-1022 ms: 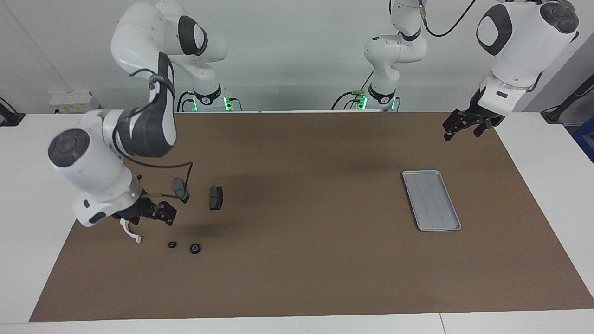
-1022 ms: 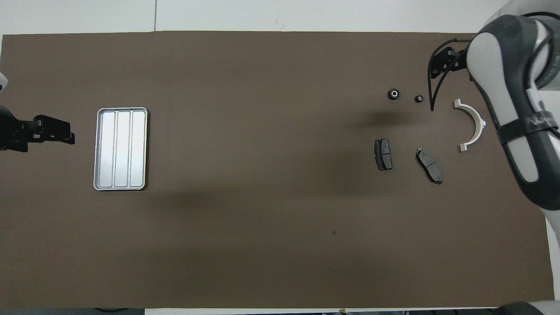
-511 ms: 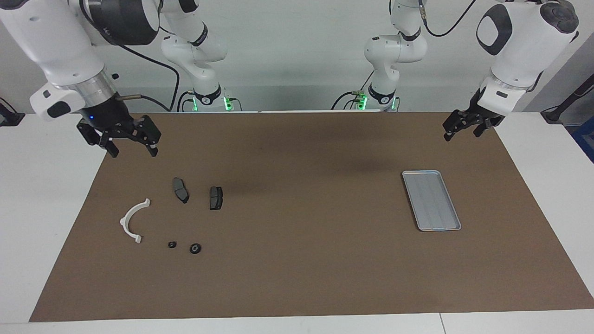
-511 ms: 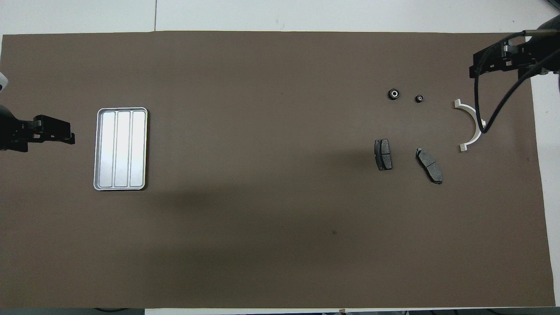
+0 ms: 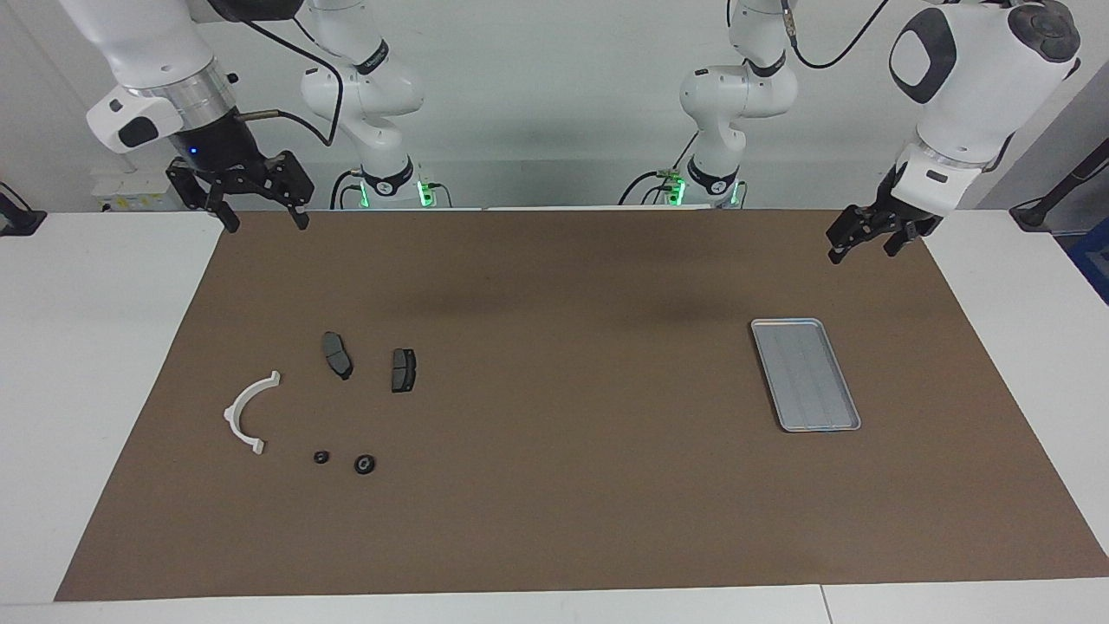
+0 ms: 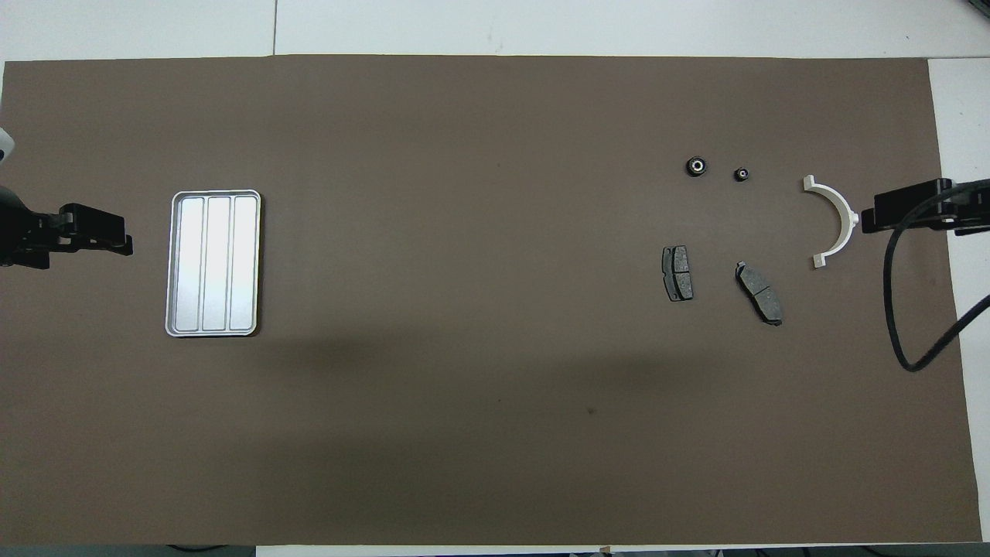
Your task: Place bearing gear from tray to pile
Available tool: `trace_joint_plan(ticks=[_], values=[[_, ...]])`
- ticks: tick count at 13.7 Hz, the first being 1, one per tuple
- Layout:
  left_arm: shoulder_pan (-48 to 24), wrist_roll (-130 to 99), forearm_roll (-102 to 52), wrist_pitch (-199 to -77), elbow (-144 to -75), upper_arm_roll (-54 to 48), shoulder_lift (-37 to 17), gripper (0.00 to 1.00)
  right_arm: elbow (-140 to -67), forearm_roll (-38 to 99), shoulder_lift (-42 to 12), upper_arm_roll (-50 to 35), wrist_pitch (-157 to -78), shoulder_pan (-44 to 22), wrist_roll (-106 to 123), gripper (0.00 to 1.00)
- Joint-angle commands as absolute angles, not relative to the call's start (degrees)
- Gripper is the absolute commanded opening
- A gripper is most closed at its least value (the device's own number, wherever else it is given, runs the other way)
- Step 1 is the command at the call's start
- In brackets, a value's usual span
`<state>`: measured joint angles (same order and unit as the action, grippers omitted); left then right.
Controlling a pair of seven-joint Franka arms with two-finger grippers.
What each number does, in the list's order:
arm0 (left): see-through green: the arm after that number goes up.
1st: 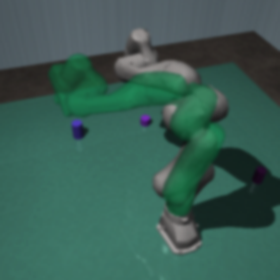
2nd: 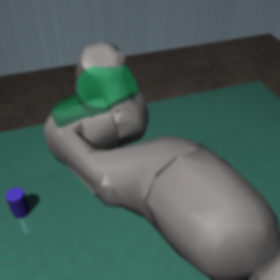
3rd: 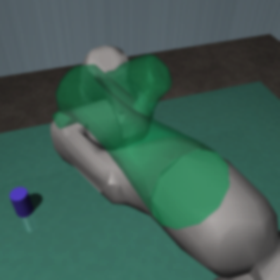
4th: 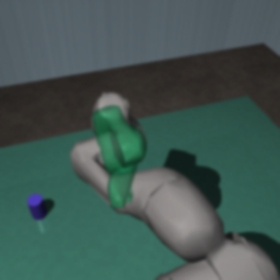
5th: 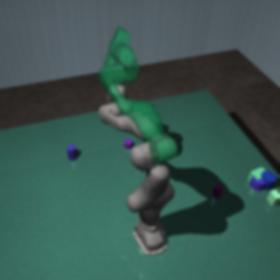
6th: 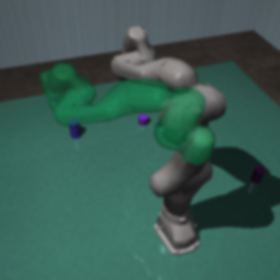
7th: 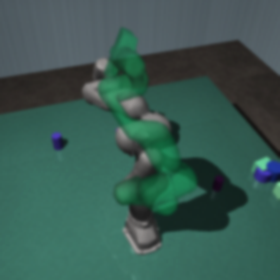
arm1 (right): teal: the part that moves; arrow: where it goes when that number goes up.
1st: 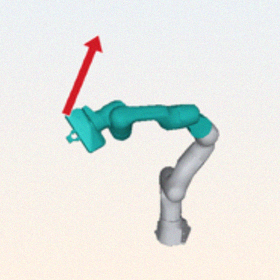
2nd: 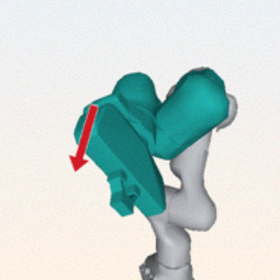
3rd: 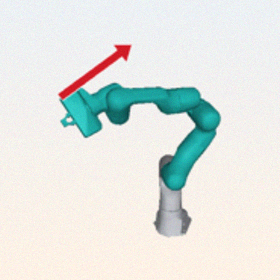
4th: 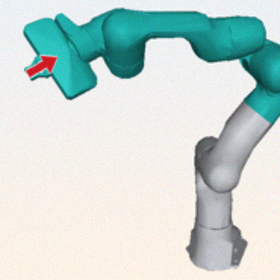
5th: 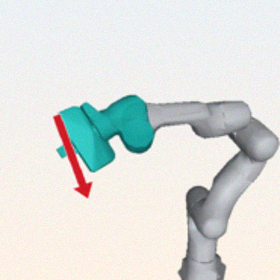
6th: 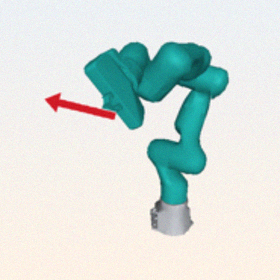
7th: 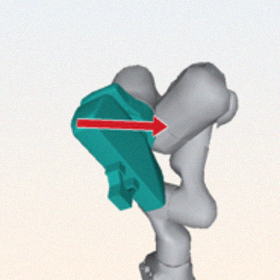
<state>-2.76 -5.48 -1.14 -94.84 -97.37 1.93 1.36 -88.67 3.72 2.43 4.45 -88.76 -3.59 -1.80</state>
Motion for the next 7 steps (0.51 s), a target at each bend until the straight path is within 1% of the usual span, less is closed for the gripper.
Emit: trace_joint_plan(ticks=[1,7], values=[[-2.81,-5.10,-1.41,-94.66,-98.09,2.02,2.55,1.00,-93.16,1.77,5.01,4.48,-90.62,-3.52,-0.79,1.00],[-2.81,-5.10,-1.41,-94.57,-98.09,2.02,2.55,1.00,-93.08,0.79,4.83,4.48,-90.62,-3.52,-1.40,1.00]])
